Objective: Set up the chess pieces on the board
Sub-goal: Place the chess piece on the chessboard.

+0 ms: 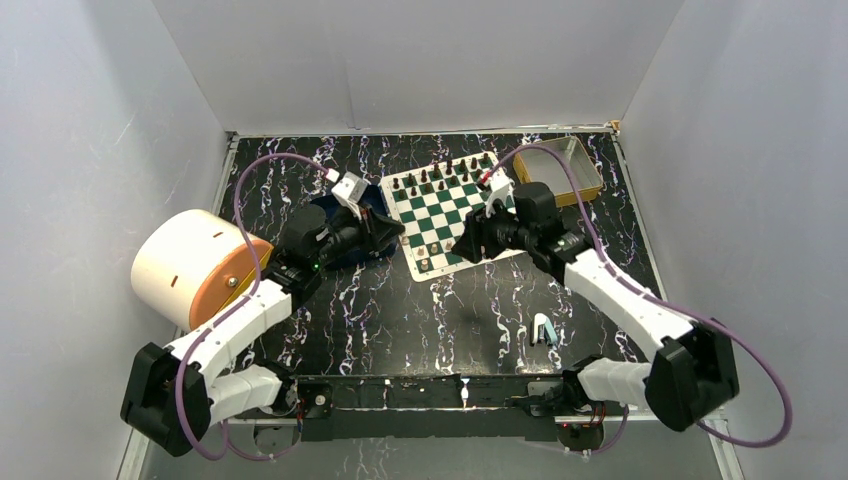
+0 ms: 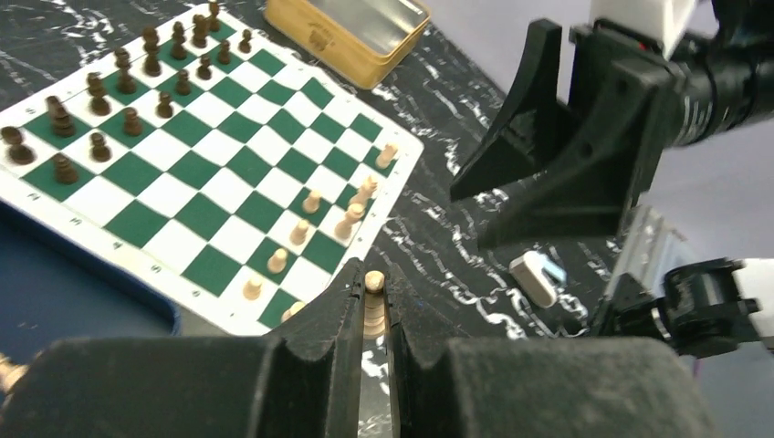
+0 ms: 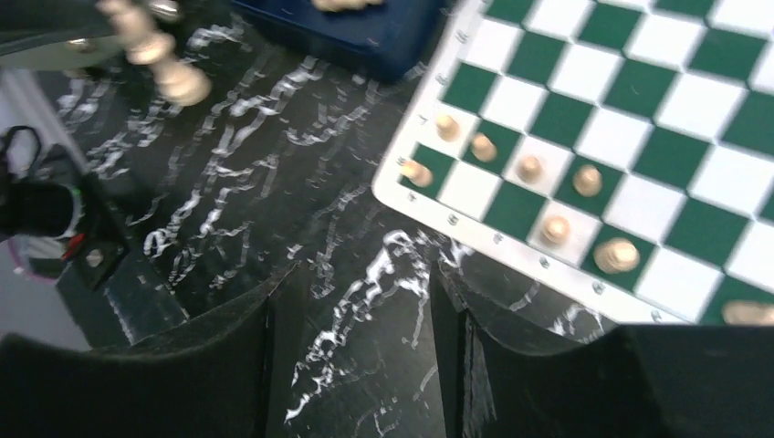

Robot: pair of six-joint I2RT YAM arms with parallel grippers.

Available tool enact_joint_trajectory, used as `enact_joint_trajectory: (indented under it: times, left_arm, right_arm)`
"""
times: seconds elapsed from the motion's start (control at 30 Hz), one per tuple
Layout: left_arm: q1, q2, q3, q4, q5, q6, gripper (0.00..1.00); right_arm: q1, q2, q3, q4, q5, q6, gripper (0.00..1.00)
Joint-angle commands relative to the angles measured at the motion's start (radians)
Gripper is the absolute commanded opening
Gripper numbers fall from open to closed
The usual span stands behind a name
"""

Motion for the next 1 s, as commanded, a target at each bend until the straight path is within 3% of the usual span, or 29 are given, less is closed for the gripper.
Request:
enact_joint_trajectory:
  times: [0.0, 0.13, 0.3, 0.43, 0.53, 0.77, 0.87, 0.97]
  left_arm:
    - [-0.018, 0.027, 0.058, 0.157, 0.056, -0.199, 0.0]
    - [-0.048, 0.046, 0.083, 0.18, 0.052, -0.266, 0.0]
    - [-0.083, 0.072, 0.108, 0.198, 0.057, -0.326, 0.0]
    - [-0.093, 0.081, 0.121, 0.204, 0.063, -0.348, 0.0]
    - [-0.093, 0.078, 0.124, 0.204, 0.07, -0.363, 0.0]
    - [-0.093, 0.085, 0.174, 0.128, 0.14, -0.387, 0.0]
    - [-0.093, 0.1, 0.24, -0.006, 0.176, -0.357, 0.05]
    - [-0.093, 0.095, 0.273, -0.087, 0.179, -0.345, 0.15]
  right_arm:
    - [0.008, -0.126, -0.106, 0.451, -0.223, 0.006, 0.63]
    - [0.048, -0.156, -0.128, 0.55, -0.203, -0.034, 0.71]
    - [0.088, -0.12, -0.113, 0.634, -0.164, -0.023, 0.71]
    - [0.097, -0.067, -0.059, 0.606, -0.146, -0.047, 0.67]
    - [0.1, -0.044, -0.043, 0.597, -0.162, -0.084, 0.57]
    - [0.101, -0.053, -0.088, 0.587, -0.198, -0.187, 0.23]
    - [0.101, -0.075, -0.114, 0.602, -0.195, -0.218, 0.09]
    - [0.1, -0.093, -0.133, 0.608, -0.203, -0.238, 0.05]
